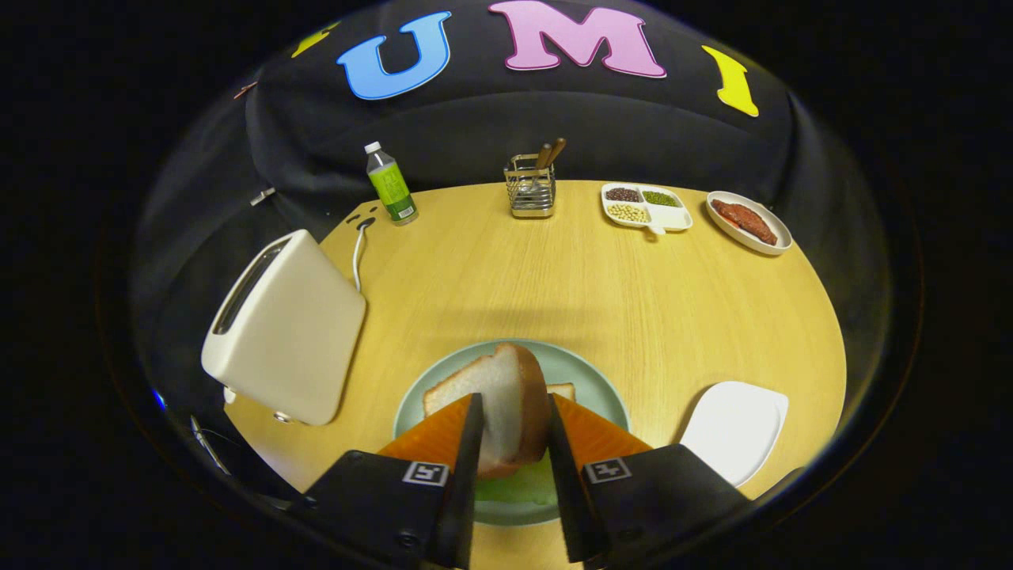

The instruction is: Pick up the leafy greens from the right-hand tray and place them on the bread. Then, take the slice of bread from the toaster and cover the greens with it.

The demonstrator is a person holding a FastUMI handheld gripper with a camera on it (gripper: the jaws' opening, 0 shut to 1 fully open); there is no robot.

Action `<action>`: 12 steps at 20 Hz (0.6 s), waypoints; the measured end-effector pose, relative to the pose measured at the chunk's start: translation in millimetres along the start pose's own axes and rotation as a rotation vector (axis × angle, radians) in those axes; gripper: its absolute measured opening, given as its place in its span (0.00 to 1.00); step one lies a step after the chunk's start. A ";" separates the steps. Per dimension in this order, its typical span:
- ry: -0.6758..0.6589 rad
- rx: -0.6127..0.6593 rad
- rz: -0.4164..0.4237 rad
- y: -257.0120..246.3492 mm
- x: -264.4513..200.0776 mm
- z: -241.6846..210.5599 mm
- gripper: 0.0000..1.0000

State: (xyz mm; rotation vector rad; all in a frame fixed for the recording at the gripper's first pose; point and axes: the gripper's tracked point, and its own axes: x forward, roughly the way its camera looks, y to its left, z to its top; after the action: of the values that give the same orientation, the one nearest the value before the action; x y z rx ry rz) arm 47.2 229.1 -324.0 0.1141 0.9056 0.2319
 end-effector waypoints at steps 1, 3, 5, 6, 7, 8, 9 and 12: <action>0.009 -0.017 -0.021 -7.1 0.0 -4.2 0.55; 0.018 -0.029 -0.044 -16.7 -1.6 -10.0 0.67; 0.008 -0.016 -0.059 -24.4 -6.5 -10.3 0.78; -0.008 -0.011 -0.072 -29.0 -11.6 -7.6 0.90; -0.029 -0.008 -0.085 -33.4 -18.6 -2.2 0.97; -0.051 -0.010 -0.094 -36.2 -24.4 2.9 1.00; -0.078 -0.017 -0.102 -39.7 -32.5 10.7 0.99; -0.172 -0.029 -0.135 -54.8 -65.0 38.1 0.99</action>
State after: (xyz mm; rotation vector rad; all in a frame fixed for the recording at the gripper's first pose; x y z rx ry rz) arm 47.0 159.9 -261.7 0.0449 0.7357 0.1077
